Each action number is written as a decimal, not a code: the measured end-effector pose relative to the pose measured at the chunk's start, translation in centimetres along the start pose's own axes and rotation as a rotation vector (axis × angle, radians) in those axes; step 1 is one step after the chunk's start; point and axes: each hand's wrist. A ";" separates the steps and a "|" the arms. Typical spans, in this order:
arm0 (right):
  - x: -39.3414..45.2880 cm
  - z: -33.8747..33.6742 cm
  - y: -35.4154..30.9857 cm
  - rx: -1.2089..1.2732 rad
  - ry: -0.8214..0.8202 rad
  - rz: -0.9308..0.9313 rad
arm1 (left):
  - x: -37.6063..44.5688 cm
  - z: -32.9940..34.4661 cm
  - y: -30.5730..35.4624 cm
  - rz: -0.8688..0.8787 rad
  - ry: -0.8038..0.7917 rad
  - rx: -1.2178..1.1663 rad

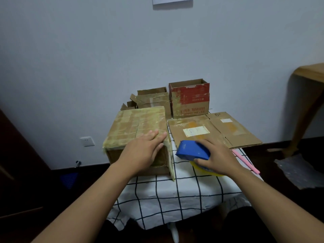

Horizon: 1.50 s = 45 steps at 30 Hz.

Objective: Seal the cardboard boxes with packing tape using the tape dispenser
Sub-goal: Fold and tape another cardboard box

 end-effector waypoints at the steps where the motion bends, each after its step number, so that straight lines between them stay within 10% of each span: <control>1: -0.4 0.4 0.3 0.009 0.005 0.005 | 0.0 0.0 0.1 0.000 -0.001 -0.002; 16: 0.8 -4.8 0.3 0.348 -0.584 0.192 | 0.2 0.0 0.1 -0.008 -0.007 -0.062; 27: -3.9 1.3 -0.2 -0.041 -0.144 0.024 | 0.3 -0.2 0.5 -0.030 -0.016 -0.086; 45: -2.6 0.8 -2.3 -0.142 -0.286 0.111 | 0.4 -0.6 1.1 -0.006 -0.034 -0.097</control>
Point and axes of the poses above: each hand's wrist, its own x-axis towards the middle knuckle, its own z-axis out of the palm, y = z × x, and after that the axes turned 3 degrees about -x, right-handed
